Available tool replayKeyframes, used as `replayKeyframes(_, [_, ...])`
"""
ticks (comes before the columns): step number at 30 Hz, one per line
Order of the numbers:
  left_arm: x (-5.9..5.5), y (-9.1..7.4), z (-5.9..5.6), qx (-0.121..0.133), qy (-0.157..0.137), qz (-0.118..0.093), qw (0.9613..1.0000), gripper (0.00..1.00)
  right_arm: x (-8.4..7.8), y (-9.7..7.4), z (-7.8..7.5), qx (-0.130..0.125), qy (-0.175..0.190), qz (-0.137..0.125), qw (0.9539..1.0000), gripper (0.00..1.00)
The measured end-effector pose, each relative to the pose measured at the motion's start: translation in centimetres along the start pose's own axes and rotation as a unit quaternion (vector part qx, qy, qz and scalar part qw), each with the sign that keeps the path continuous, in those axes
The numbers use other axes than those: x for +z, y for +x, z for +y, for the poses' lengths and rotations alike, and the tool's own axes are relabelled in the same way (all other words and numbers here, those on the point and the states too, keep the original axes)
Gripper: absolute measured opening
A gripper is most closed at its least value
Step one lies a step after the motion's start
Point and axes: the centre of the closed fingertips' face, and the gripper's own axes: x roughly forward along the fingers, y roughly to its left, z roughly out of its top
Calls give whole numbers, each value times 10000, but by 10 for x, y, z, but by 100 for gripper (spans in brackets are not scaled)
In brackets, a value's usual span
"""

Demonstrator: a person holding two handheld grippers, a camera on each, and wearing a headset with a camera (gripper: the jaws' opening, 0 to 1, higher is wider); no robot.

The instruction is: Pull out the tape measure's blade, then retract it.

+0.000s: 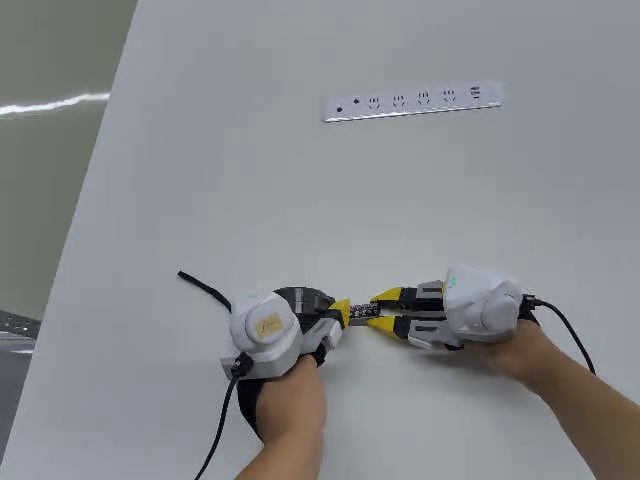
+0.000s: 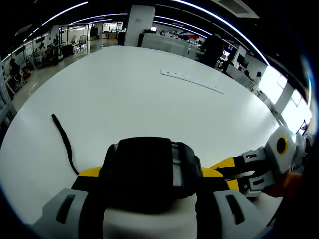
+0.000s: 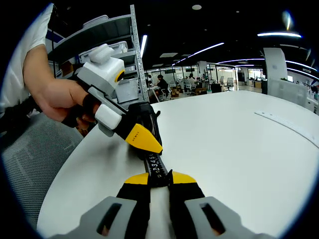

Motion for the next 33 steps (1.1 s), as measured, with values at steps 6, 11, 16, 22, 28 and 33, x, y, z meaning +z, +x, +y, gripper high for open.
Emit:
replayKeyframes(6, [1,1,0,-7,1,1,10000,72,1,5,1,69,-36,31,10000,12])
replayKeyframes(11, [1,1,0,-20,8,4,10000,72,1,7,1,87,-33,43,9999,12])
replayKeyframes(16, [1,1,0,3,-55,-3,10000,72,3,10,0,82,-17,41,10000,12])
replayKeyframes(22, [0,1,0,34,-40,49,10000,72,4,12,1,75,-75,46,9999,12])
replayKeyframes(28, [0,0,1,51,-45,78,9999,72,4,15,1,89,-155,48,9998,12])
replayKeyframes(33, [0,0,1,46,-75,59,9999,71,6,18,2,118,-251,55,9996,12])
